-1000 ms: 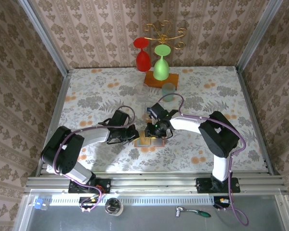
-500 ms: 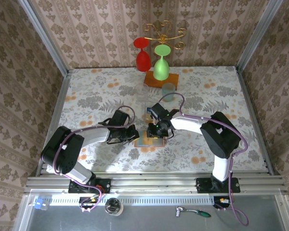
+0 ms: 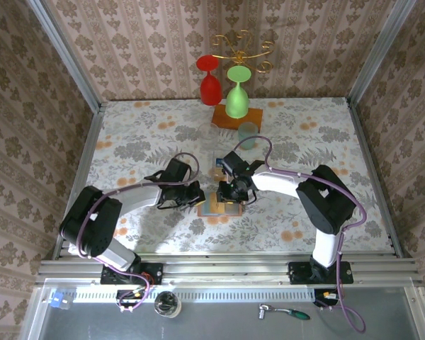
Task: Take the credit cards out of the card holder
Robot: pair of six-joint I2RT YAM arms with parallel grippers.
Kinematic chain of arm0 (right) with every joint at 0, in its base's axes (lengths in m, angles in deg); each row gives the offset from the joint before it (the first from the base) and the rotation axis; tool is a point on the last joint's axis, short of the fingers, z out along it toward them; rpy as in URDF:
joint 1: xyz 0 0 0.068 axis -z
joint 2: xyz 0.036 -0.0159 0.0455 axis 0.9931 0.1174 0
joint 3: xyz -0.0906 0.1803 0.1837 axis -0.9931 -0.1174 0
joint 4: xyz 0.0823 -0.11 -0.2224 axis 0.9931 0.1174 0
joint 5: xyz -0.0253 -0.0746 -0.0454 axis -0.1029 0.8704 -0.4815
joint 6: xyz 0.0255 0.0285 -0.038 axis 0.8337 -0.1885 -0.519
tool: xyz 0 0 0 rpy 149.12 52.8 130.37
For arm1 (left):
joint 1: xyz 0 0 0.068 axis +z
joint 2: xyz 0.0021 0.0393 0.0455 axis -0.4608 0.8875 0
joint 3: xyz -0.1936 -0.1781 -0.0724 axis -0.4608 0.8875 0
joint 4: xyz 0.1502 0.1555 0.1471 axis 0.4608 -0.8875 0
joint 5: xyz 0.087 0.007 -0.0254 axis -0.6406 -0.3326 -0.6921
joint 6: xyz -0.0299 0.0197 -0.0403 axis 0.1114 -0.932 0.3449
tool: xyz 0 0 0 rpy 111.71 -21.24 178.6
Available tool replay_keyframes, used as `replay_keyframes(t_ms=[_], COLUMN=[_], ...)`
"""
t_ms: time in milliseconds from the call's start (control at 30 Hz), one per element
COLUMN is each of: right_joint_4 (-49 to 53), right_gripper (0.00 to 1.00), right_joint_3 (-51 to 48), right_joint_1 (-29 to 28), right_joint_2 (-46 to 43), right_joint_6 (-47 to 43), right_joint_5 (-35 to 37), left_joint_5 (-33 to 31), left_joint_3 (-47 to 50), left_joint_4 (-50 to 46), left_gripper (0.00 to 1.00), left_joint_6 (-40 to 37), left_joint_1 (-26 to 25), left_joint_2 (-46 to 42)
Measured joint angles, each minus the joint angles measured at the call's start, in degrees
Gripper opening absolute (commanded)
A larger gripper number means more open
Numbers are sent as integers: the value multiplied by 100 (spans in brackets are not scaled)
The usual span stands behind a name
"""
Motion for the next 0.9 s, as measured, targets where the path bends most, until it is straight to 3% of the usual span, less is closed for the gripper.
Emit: replay_keyframes(t_ms=[900], right_joint_4=[-457], right_gripper=[28], right_joint_3=[-472], right_joint_1=[181], right_joint_2=[-214], right_joint_6=[133], right_joint_5=[-225], left_joint_5=[0], left_joint_3=[-111], left_joint_4=[48], left_gripper=[1], left_joint_6=[0], left_joint_1=[-219], left_joint_2=[236])
